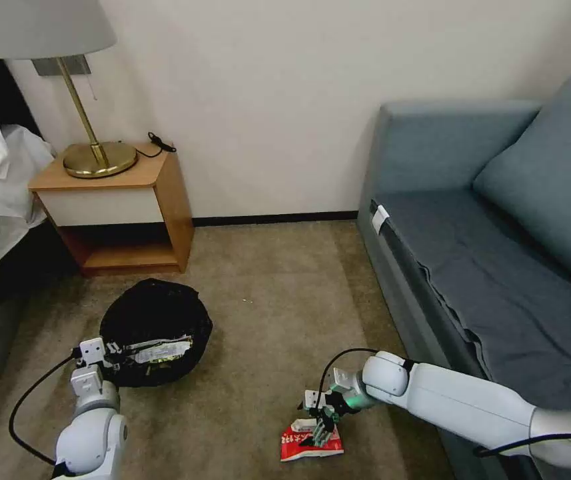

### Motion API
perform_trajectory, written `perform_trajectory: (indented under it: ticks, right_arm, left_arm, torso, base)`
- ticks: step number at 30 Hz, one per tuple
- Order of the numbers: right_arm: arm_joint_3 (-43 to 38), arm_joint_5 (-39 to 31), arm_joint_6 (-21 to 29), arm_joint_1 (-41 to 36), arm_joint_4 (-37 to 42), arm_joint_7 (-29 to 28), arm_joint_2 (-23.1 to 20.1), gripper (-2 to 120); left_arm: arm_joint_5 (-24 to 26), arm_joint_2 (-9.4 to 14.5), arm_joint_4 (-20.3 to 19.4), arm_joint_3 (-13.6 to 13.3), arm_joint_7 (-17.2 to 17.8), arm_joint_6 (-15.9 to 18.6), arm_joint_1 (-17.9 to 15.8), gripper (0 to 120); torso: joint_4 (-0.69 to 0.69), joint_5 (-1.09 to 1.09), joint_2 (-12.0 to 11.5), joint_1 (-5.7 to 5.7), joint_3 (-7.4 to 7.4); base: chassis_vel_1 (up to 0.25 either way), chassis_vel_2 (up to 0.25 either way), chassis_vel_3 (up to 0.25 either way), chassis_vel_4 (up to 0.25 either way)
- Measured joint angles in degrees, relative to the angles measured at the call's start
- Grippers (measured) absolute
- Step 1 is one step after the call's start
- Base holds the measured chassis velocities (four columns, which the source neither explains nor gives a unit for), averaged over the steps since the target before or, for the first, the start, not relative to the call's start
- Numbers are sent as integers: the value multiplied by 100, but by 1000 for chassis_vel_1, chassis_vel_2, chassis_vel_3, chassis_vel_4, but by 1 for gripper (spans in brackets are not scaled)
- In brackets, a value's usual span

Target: Pick up the trash bin, then pick up the garbage on the floor and place it into the trash bin.

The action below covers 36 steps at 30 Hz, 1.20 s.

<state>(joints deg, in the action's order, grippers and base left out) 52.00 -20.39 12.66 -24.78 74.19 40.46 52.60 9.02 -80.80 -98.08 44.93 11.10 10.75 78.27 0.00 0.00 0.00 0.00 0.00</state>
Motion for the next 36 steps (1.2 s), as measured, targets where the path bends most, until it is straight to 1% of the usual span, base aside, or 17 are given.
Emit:
perform_trajectory:
  ticks: [3, 6, 12, 17, 20, 21, 22, 26, 27, 29, 30, 31, 33, 34, 36]
  right_arm:
    - [-4, 45, -6, -24, -40, 8, 15, 84]
    - [-36, 158, -20, -76, -129, 36, 70, 77]
    - [-112, 364, -91, -135, -342, 87, 148, 76]
    - [-254, 682, -174, -228, -593, 198, 210, 76]
    - [-339, 784, -204, -267, -742, 246, 234, 72]
    - [-373, 788, -207, -271, -782, 256, 245, 69]
    - [-373, 788, -207, -271, -782, 256, 245, 69]
    - [-425, 797, -215, -290, -851, 275, 280, 51]
    - [-425, 797, -215, -290, -851, 275, 280, 51]
    - [-443, 806, -219, -314, -871, 282, 303, 42]
    - [-443, 806, -219, -314, -871, 282, 303, 42]
    - [-456, 808, -221, -325, -882, 284, 320, 36]
    - [-473, 807, -222, -329, -885, 285, 333, 25]
    - [-473, 807, -222, -329, -885, 285, 333, 25]
    - [-496, 801, -222, -329, -884, 284, 333, 17]
  left_arm:
    - [15, 11, 3, 4, -1, 0, -2, 1]
    - [31, 35, 29, 23, -6, -2, -5, 1]
    - [32, 39, 48, 31, -7, -23, 15, 1]
    - [33, 36, 60, 44, -7, -33, 43, 1]
    - [33, 37, 76, 55, -7, -38, 33, 1]
    - [34, 37, 81, 55, -7, -38, 27, 1]
    - [34, 37, 81, 55, -7, -38, 27, 1]
    - [34, 21, 88, 48, 4, -43, 25, 1]
    - [34, 21, 88, 48, 4, -43, 25, 1]
    - [33, 22, 91, 49, 6, -44, 27, 1]
    - [33, 22, 91, 49, 6, -44, 27, 1]
    - [34, 26, 92, 58, 4, -44, 27, 1]
    - [39, 34, 94, 70, -1, -43, 23, 1]
    - [39, 34, 94, 70, -1, -43, 23, 1]
    - [41, 37, 102, 73, -1, -43, 21, 1]
  torso:
    - [0, 0, 0, 0, 0]
    - [0, 0, 0, 0, 0]
    - [0, 0, 0, 0, 0]
    - [0, 0, 0, 0, 0]
    - [0, 0, 0, 0, 0]
    - [-1, 0, 0, 0, 0]
    - [-1, 0, 0, 0, 0]
    - [0, 0, 0, 0, 0]
    - [0, 0, 0, 0, 0]
    - [0, 0, 0, 0, 0]
    - [0, 0, 0, 0, 0]
    - [0, -1, 0, 0, 0]
    - [0, -2, 0, 0, 0]
    - [0, -2, 0, 0, 0]
    - [-1, -2, 0, 0, 0]
  base:
    - [0, 0, 0, 0]
    - [0, 0, 0, 0]
    - [0, 0, 0, 0]
    - [0, 0, 0, 0]
    - [0, 0, 0, 0]
    - [0, 0, 0, 0]
    - [0, 0, 0, 0]
    - [0, 0, 0, 0]
    - [0, 0, 0, 0]
    - [0, 0, 0, 0]
    - [0, 0, 0, 0]
    - [0, 0, 0, 0]
    - [0, 0, 0, 0]
    - [0, 0, 0, 0]
    - [0, 0, 0, 0]
